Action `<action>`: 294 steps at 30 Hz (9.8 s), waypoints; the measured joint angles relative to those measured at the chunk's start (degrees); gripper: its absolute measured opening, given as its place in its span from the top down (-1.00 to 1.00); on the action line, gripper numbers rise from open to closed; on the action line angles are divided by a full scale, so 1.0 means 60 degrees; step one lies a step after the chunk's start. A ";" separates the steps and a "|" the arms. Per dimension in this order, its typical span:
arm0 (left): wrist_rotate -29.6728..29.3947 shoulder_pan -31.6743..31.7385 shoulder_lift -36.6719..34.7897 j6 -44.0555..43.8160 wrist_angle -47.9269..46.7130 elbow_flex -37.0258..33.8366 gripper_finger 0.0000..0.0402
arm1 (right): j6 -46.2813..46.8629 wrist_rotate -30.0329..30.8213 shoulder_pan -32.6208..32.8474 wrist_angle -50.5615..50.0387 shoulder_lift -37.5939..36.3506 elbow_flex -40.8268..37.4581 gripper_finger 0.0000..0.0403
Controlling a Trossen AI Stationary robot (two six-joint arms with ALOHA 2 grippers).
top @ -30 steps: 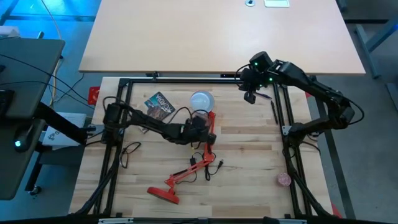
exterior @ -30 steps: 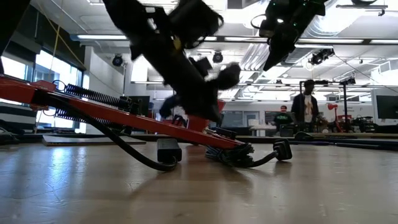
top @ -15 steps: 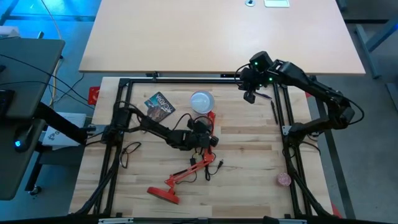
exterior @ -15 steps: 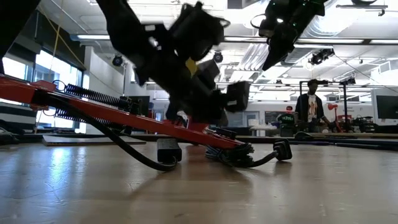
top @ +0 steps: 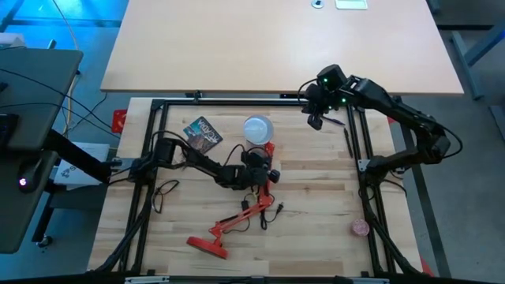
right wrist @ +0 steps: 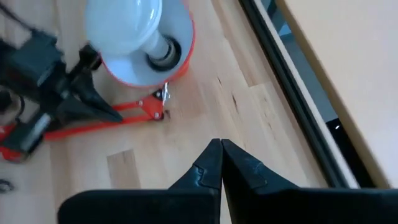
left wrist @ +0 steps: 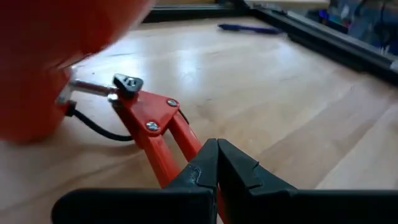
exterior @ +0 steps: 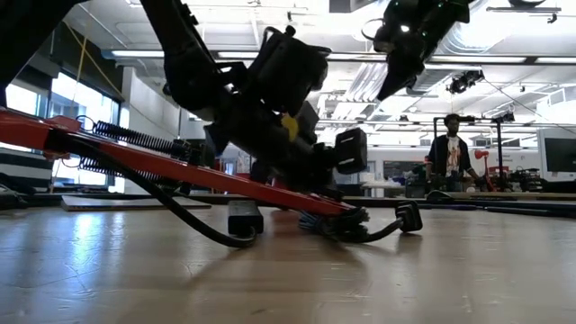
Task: Screw lightbulb
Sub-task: Remove the lightbulb from the red lamp
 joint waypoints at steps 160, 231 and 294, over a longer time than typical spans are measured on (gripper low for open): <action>0.2264 -0.0027 0.0543 -0.0471 0.1957 -0.0046 1.00 | 0.5376 0.1404 0.2991 -0.5311 0.6439 0.6929 -0.88; 0.2691 0.0066 0.0532 -0.0380 0.1919 -0.0050 1.00 | 0.8501 0.2317 0.4368 -0.4886 0.6560 0.7144 1.00; 0.5227 0.0782 -0.3757 0.2446 -0.3691 -0.0080 1.00 | -0.0794 -0.1913 -0.0286 -0.6794 0.5937 0.8844 1.00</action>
